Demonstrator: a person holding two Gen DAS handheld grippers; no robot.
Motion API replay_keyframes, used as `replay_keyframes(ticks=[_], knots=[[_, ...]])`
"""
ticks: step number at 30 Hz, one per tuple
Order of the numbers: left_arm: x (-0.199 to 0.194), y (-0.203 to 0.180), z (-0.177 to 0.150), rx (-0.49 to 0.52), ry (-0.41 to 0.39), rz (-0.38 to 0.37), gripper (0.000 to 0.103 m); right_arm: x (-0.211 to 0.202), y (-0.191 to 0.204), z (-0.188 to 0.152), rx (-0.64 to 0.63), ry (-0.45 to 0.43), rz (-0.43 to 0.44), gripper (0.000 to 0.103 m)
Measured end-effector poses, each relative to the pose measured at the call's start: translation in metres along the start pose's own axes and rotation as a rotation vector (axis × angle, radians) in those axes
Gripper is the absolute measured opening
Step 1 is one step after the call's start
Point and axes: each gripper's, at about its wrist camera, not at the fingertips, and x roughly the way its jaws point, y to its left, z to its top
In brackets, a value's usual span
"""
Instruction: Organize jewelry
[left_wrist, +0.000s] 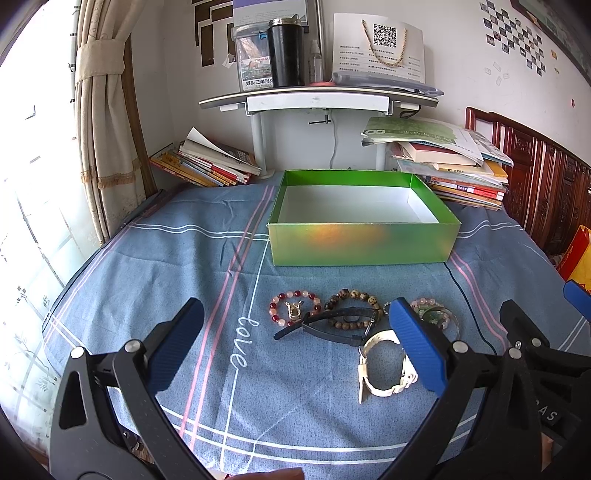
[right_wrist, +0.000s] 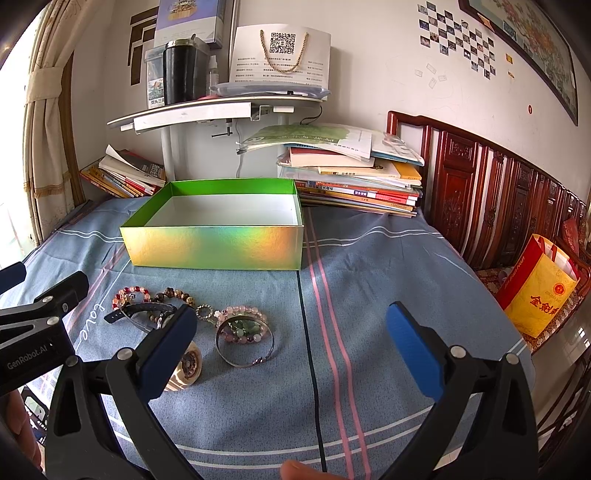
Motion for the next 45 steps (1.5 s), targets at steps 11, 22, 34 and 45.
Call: replay_keyframes(ticks=[11, 22, 34, 45], knots=[[0.000, -0.001, -0.007, 0.000, 0.006, 0.002, 0.099, -0.001, 0.000, -0.002, 0.002, 0.003, 0.001, 0.101], [0.030, 0.014, -0.005, 0.025, 0.130, 0.024, 0.099, 0.032, -0.014, -0.007, -0.051, 0.156, -0.042, 0.101], [0.059, -0.010, -0.026, 0.076, 0.304, -0.192, 0.097, 0.072, -0.023, -0.024, 0.013, 0.327, 0.081, 0.072], [0.094, -0.033, -0.046, 0.100, 0.445, -0.215, 0.051, 0.109, -0.004, -0.023, -0.029, 0.376, 0.142, 0.030]])
